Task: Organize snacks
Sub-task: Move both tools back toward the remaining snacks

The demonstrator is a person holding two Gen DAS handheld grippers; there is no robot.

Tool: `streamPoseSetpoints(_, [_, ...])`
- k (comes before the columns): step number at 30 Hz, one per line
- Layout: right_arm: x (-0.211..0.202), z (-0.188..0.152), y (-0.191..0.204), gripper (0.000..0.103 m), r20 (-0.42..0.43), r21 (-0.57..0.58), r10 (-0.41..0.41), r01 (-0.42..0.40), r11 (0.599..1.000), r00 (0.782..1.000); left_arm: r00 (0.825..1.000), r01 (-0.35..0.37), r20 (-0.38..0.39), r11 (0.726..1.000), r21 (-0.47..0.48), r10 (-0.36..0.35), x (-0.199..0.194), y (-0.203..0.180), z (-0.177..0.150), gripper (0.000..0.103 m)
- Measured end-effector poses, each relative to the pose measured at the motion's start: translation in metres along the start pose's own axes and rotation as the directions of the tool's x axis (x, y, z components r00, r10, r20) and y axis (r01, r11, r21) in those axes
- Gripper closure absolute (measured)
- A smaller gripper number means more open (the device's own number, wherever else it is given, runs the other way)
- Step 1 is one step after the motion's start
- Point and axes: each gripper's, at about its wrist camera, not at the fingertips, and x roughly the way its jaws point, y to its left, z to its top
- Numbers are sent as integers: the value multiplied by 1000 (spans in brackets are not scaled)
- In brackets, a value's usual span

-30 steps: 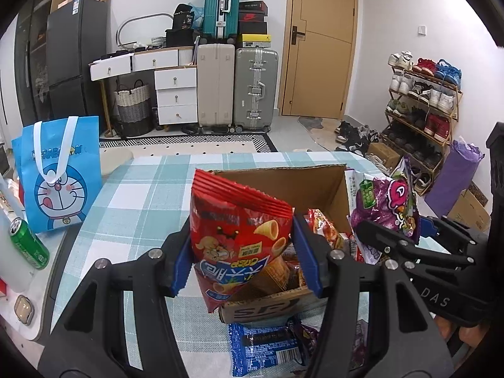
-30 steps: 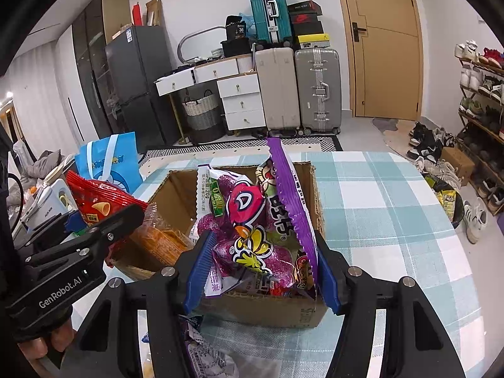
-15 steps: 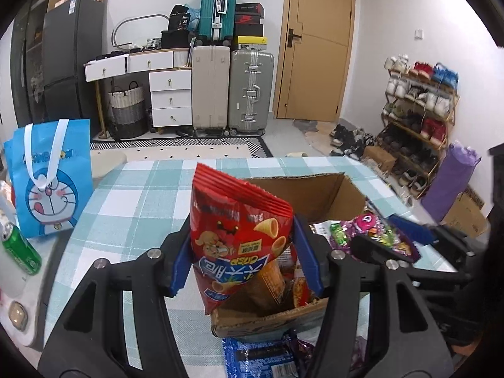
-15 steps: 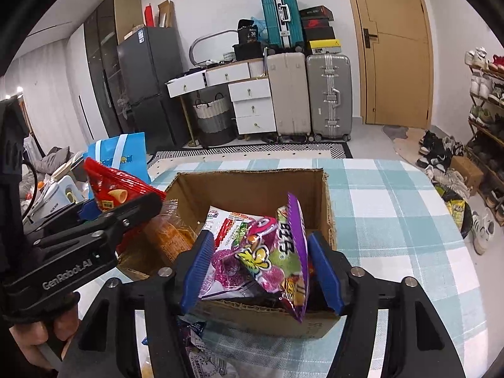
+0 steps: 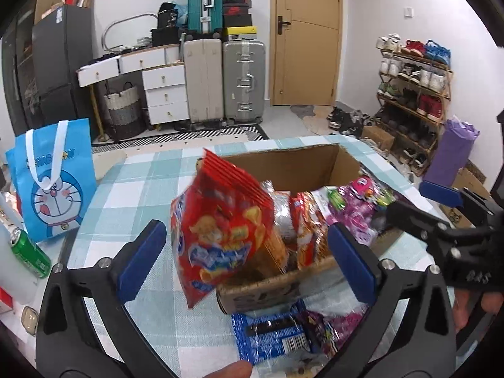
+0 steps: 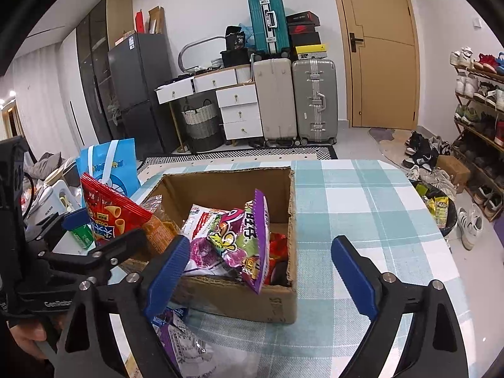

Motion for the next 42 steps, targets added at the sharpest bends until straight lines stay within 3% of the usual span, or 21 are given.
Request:
streamPoseSetpoints(14, [-7, -13, -9, 9, -25, 26, 11, -10, 1000, 1000, 999, 31, -17, 999, -32, -32, -8, 20, -21, 1])
streamPoseSetpoints(21, [-9, -14, -11, 9, -23, 25, 9, -8, 1000, 1000, 996, 83, 29, 994, -65, -82, -13, 22, -20, 1])
streamPoseSetpoints(27, [-9, -15, -8, 9, -23, 20, 15, -15, 1000, 1000, 995, 82, 50, 997, -3, -82, -19, 7, -19, 1])
streamPoseSetpoints(30, [-7, -15, -6, 9, -23, 14, 17, -17, 1000, 1000, 992, 110, 64, 994, -17, -109, -23, 8, -17, 1])
streamPoseSetpoints(32, [-5, -15, -6, 9, -25, 14, 18, -18, 1000, 1000, 984, 166, 74, 985, -35, -164, -26, 10, -15, 1])
streamPoseSetpoints(34, [-5, -15, -5, 9, -24, 14, 17, -16, 1000, 1000, 975, 220, 51, 975, -29, -218, -22, 6, -14, 1])
streamPoseSetpoints(38, [-4, -16, -6, 9, -29, 18, 19, -18, 1000, 999, 978, 210, -7, 978, 4, -210, -8, -10, -20, 1])
streamPoseSetpoints(42, [-4, -20, -7, 9, -31, 11, 13, -13, 1000, 999, 978, 208, -6, 978, 29, -208, -7, -21, -27, 1])
